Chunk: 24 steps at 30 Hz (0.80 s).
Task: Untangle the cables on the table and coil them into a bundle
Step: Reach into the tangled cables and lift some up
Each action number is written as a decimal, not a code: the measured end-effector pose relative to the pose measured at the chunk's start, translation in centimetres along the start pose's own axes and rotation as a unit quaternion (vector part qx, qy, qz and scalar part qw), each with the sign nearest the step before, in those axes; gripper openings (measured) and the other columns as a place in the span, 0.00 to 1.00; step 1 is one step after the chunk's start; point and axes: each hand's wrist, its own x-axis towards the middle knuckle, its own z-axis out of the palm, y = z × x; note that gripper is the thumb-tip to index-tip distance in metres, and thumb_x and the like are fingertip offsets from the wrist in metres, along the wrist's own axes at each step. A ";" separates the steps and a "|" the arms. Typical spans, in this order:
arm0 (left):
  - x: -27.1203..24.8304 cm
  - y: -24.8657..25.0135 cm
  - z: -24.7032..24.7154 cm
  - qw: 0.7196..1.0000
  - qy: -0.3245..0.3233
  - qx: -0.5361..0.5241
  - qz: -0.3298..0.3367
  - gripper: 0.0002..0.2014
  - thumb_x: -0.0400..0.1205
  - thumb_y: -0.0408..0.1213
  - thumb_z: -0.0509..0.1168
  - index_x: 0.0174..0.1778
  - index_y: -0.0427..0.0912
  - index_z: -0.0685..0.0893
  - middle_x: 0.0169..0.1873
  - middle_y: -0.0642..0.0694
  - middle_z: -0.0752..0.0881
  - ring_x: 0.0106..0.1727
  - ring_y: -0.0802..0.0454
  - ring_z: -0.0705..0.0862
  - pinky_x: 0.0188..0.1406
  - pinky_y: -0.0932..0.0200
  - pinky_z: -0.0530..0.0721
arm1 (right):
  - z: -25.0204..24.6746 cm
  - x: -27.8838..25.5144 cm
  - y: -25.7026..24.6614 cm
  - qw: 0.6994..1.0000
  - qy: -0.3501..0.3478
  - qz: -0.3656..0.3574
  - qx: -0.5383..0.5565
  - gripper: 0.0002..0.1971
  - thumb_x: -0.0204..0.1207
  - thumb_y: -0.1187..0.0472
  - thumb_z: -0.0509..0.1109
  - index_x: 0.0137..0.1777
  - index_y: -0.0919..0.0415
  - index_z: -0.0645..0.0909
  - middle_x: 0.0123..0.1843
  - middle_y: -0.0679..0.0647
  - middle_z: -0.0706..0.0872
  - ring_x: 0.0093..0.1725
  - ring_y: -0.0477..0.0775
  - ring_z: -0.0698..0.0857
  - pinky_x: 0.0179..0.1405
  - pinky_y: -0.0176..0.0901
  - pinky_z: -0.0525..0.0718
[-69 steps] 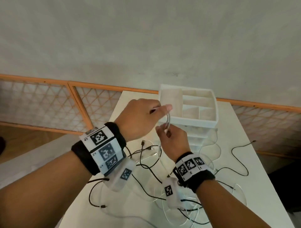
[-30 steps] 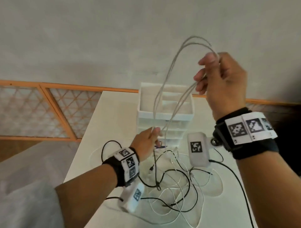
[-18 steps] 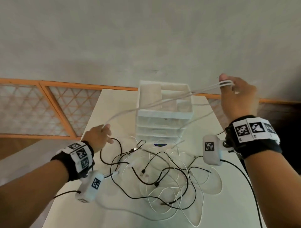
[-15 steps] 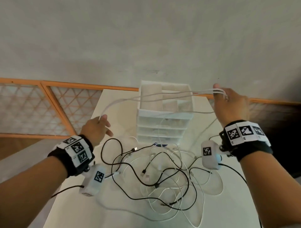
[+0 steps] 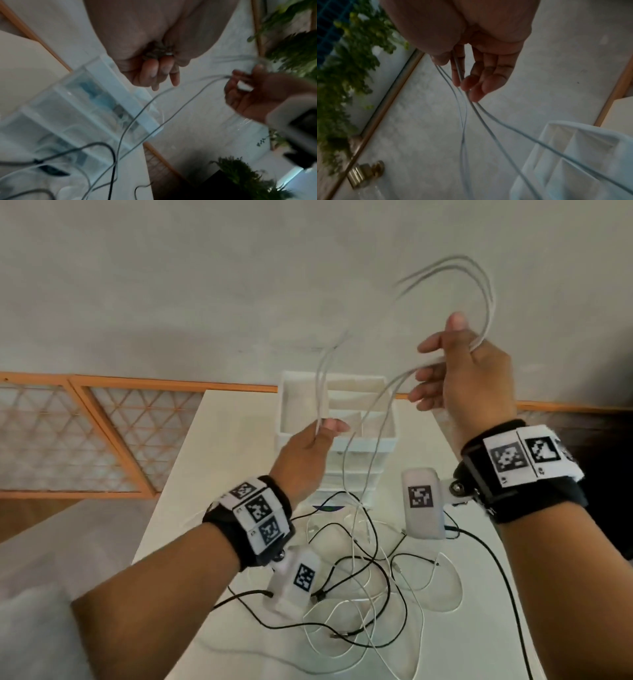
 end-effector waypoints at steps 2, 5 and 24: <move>0.0 -1.1 1.6 0.996 -0.063 0.061 -0.018 0.24 0.90 0.54 0.46 0.57 0.45 0.84 0.41 0.24 0.84 0.38 0.30 0.83 0.46 0.44 0.86 | -0.4 0.7 -0.5 0.999 0.012 0.005 0.040 0.21 0.85 0.42 0.61 0.44 0.58 0.84 0.33 0.58 0.87 0.28 0.59 0.86 0.23 0.41 0.81; 0.0 -4.5 2.9 0.975 -0.137 0.153 -0.089 0.26 0.91 0.53 0.43 0.53 0.42 0.83 0.21 0.48 0.73 0.15 0.54 0.72 0.22 0.63 0.73 | -1.5 2.0 0.5 0.999 0.054 -0.004 -0.004 0.10 0.83 0.59 0.62 0.46 0.55 0.85 0.41 0.57 0.90 0.32 0.55 0.89 0.31 0.46 0.85; 1.6 -8.9 -4.7 0.975 0.032 0.100 -0.198 0.30 0.79 0.71 0.54 0.46 0.43 0.76 0.27 0.41 0.71 0.26 0.43 0.71 0.25 0.52 0.73 | -1.1 11.2 6.4 0.989 0.107 -0.104 -0.023 0.16 0.78 0.48 0.63 0.64 0.31 0.75 0.68 0.43 0.83 0.68 0.51 0.84 0.68 0.58 0.84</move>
